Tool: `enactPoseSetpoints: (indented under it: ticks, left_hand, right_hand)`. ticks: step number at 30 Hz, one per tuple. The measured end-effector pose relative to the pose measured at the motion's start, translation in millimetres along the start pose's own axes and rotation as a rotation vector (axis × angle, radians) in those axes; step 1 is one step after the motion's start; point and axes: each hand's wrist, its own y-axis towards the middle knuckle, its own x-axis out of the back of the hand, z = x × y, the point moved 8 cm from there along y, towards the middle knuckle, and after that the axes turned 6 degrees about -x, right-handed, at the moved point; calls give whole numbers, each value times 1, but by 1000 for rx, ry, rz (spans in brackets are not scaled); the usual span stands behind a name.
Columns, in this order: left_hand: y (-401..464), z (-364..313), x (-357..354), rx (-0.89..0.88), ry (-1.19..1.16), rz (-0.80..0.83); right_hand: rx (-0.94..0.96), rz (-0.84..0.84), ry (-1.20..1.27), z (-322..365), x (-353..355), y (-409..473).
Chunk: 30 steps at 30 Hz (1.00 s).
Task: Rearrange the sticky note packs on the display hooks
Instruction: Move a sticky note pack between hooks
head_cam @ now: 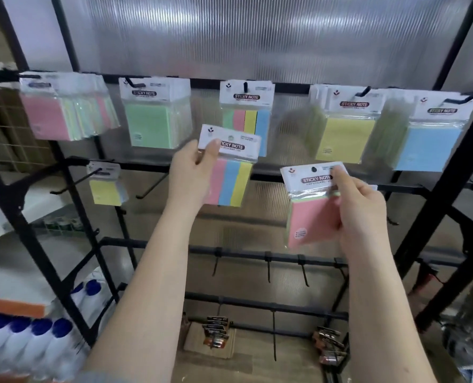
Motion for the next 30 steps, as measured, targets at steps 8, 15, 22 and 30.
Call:
enactPoseSetpoints:
  ticks: [8,15,22,30]
  left_hand:
    - [61,-26,-24,-161,-129,-96]
    - [81,-16,-35,-190,-178,-108]
    - [81,-22,-31,-221,-213,-144]
    - [87,-22,-31,-185,-211,-155]
  right_hand:
    - [34,-29,46,4,-16,39]
    - [55,-26,44,3,-24,52]
    - [50,-45,12,4,-28,53]
    - [85,-127,-13,6,-29,40]
